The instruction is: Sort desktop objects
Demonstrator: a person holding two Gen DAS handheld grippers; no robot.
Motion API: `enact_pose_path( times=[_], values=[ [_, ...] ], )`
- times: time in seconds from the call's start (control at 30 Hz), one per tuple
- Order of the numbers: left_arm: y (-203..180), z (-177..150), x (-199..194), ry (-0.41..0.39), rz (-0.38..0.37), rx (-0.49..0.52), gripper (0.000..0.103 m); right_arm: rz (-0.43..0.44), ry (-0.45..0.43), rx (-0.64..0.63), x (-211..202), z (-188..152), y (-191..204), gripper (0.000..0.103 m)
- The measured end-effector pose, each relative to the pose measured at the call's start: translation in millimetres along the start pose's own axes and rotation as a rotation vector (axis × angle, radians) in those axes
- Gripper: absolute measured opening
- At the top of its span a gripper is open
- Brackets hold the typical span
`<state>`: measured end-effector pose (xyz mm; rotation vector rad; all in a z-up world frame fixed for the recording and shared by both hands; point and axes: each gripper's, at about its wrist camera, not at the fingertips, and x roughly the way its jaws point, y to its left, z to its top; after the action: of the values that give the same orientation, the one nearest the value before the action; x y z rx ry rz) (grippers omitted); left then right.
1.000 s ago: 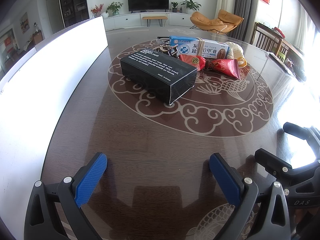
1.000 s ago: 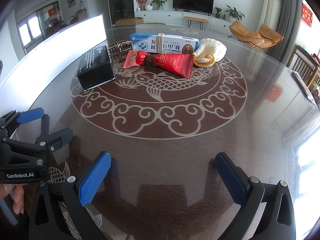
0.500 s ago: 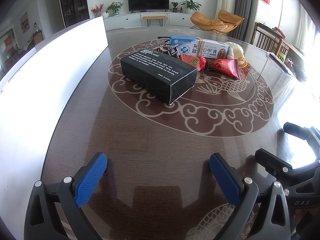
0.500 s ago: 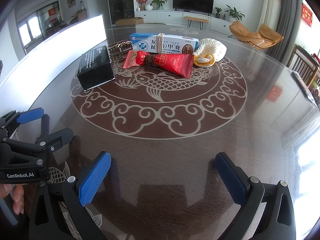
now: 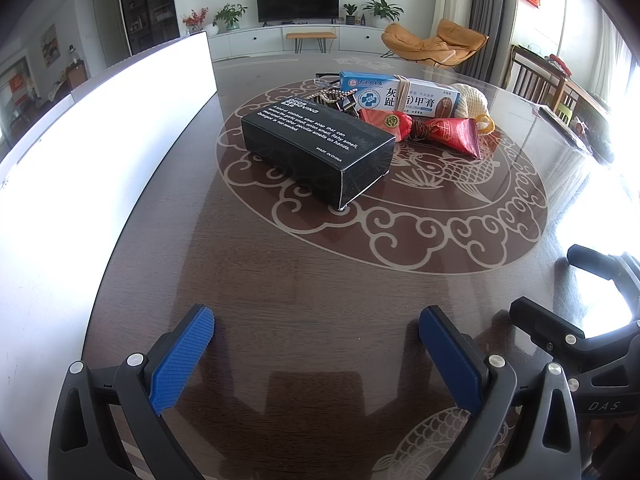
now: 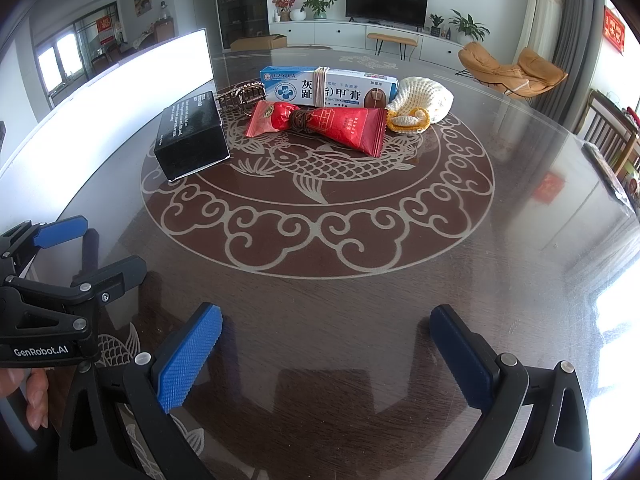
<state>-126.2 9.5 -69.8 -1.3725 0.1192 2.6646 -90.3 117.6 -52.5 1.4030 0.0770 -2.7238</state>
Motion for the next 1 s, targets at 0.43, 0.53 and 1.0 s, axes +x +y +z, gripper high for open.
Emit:
enact_pose_path(
  times=[0.43, 0.53, 1.0],
  values=[
    [3, 1, 0, -0.002, 0.005, -0.01, 0.103, 0.0, 0.0, 0.0, 0, 0, 0, 0.103],
    [7, 1, -1, -0.006, 0.033, -0.045, 0.103, 0.0, 0.0, 0.0, 0, 0, 0, 0.103],
    [10, -4, -19, -0.116, 0.014, -0.087, 0.103, 0.0, 0.0, 0.0, 0, 0, 0, 0.103]
  ],
)
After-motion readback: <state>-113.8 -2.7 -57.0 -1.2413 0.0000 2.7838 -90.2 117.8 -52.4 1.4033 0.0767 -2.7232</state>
